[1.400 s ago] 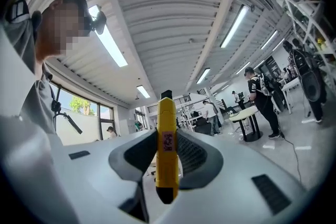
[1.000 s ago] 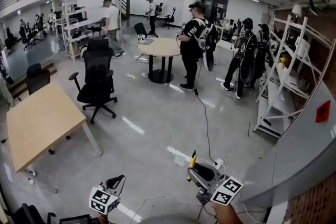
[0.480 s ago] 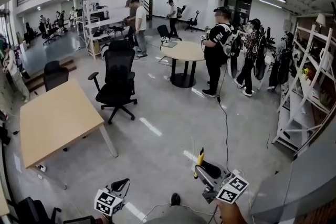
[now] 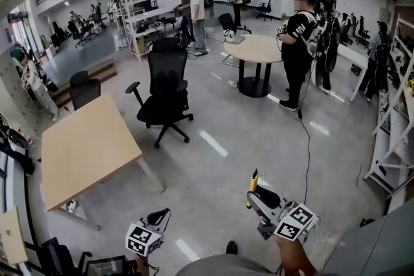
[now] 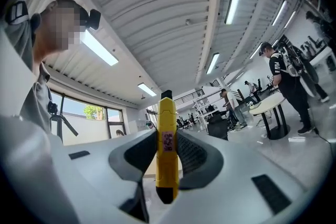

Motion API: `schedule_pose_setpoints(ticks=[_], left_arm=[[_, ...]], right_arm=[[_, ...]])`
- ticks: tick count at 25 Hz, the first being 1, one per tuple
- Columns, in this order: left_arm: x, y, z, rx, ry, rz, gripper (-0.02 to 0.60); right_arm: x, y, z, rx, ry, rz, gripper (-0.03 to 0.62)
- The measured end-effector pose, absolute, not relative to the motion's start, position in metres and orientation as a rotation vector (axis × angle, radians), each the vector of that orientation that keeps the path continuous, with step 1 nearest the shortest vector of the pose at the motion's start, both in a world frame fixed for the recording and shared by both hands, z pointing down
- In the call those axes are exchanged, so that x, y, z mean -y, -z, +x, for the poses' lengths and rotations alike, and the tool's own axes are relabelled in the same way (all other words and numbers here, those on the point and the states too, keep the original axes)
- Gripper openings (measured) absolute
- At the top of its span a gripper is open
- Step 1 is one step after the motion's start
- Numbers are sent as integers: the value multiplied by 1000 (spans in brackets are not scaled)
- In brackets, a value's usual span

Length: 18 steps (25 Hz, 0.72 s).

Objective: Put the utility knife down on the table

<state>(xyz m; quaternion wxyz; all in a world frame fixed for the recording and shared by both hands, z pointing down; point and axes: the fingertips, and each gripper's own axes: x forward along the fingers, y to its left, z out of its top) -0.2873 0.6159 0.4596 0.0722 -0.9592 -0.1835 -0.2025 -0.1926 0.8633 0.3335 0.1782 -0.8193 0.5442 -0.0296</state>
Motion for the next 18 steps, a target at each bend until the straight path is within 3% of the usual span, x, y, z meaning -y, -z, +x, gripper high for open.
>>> schedule_pose_setpoints(ticks=[6, 18], left_arm=[[-635, -456, -209, 533, 607, -2878, 5], [-592, -465, -116, 520, 684, -2852, 5]], right_arm=[[-870, -330, -108, -1596, 64, -2294, 117], [-839, -347, -18, -1556, 138, -2251, 117]])
